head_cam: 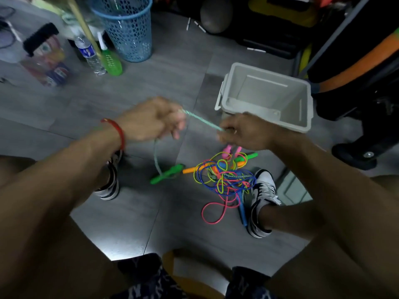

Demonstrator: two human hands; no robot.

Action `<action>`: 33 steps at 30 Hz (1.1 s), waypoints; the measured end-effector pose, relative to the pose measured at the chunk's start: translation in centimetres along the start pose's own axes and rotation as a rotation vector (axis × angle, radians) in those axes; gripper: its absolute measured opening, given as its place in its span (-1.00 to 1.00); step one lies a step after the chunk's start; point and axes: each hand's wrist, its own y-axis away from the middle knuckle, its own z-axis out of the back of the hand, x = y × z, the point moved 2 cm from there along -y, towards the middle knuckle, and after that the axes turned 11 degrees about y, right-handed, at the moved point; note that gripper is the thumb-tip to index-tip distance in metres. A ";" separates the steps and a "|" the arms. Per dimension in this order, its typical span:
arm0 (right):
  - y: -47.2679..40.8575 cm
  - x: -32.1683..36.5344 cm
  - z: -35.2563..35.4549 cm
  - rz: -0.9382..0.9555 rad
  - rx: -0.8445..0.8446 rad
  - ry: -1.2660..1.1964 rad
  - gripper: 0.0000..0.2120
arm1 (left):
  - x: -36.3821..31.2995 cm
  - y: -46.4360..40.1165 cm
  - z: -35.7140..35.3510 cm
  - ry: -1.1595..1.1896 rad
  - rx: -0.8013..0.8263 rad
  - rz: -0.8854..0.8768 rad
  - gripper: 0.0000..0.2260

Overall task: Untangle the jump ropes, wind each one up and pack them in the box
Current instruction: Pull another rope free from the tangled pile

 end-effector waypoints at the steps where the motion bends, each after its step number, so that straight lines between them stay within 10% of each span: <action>1: 0.1 -1.8 -2.1 -0.016 0.107 -0.054 -0.71 | 0.0 0.3 1.4 0.036 -0.073 -0.007 -0.74; 5: 1.8 -6.8 -7.2 -0.251 0.356 0.004 -0.81 | 3.4 1.3 6.3 -0.167 -0.246 0.234 -0.74; 10: 0.7 -4.1 0.6 -0.207 -0.123 -0.010 -0.69 | 7.2 1.4 6.7 -0.680 0.091 0.758 -0.79; 12: 0.6 -1.9 3.3 -0.155 -0.210 0.042 -0.69 | 6.7 0.9 4.5 -0.838 0.138 0.664 -0.54; 15: 0.4 1.1 4.8 -0.111 -0.241 0.113 -0.68 | 4.4 -0.5 -0.3 -0.432 0.027 0.278 -0.29; 20: -0.4 2.9 4.1 -0.108 -0.217 0.166 -0.68 | 1.3 -2.5 -5.5 -0.090 0.064 -0.057 -0.84; 28: 0.6 -3.5 -4.0 -0.190 0.094 -0.072 -0.89 | -1.0 -3.6 -1.8 0.084 -0.338 -0.219 -0.72; 33: 1.1 -7.3 -1.0 -0.366 -0.160 -0.040 -0.82 | -1.1 -3.3 1.1 0.348 -0.631 -0.165 -0.71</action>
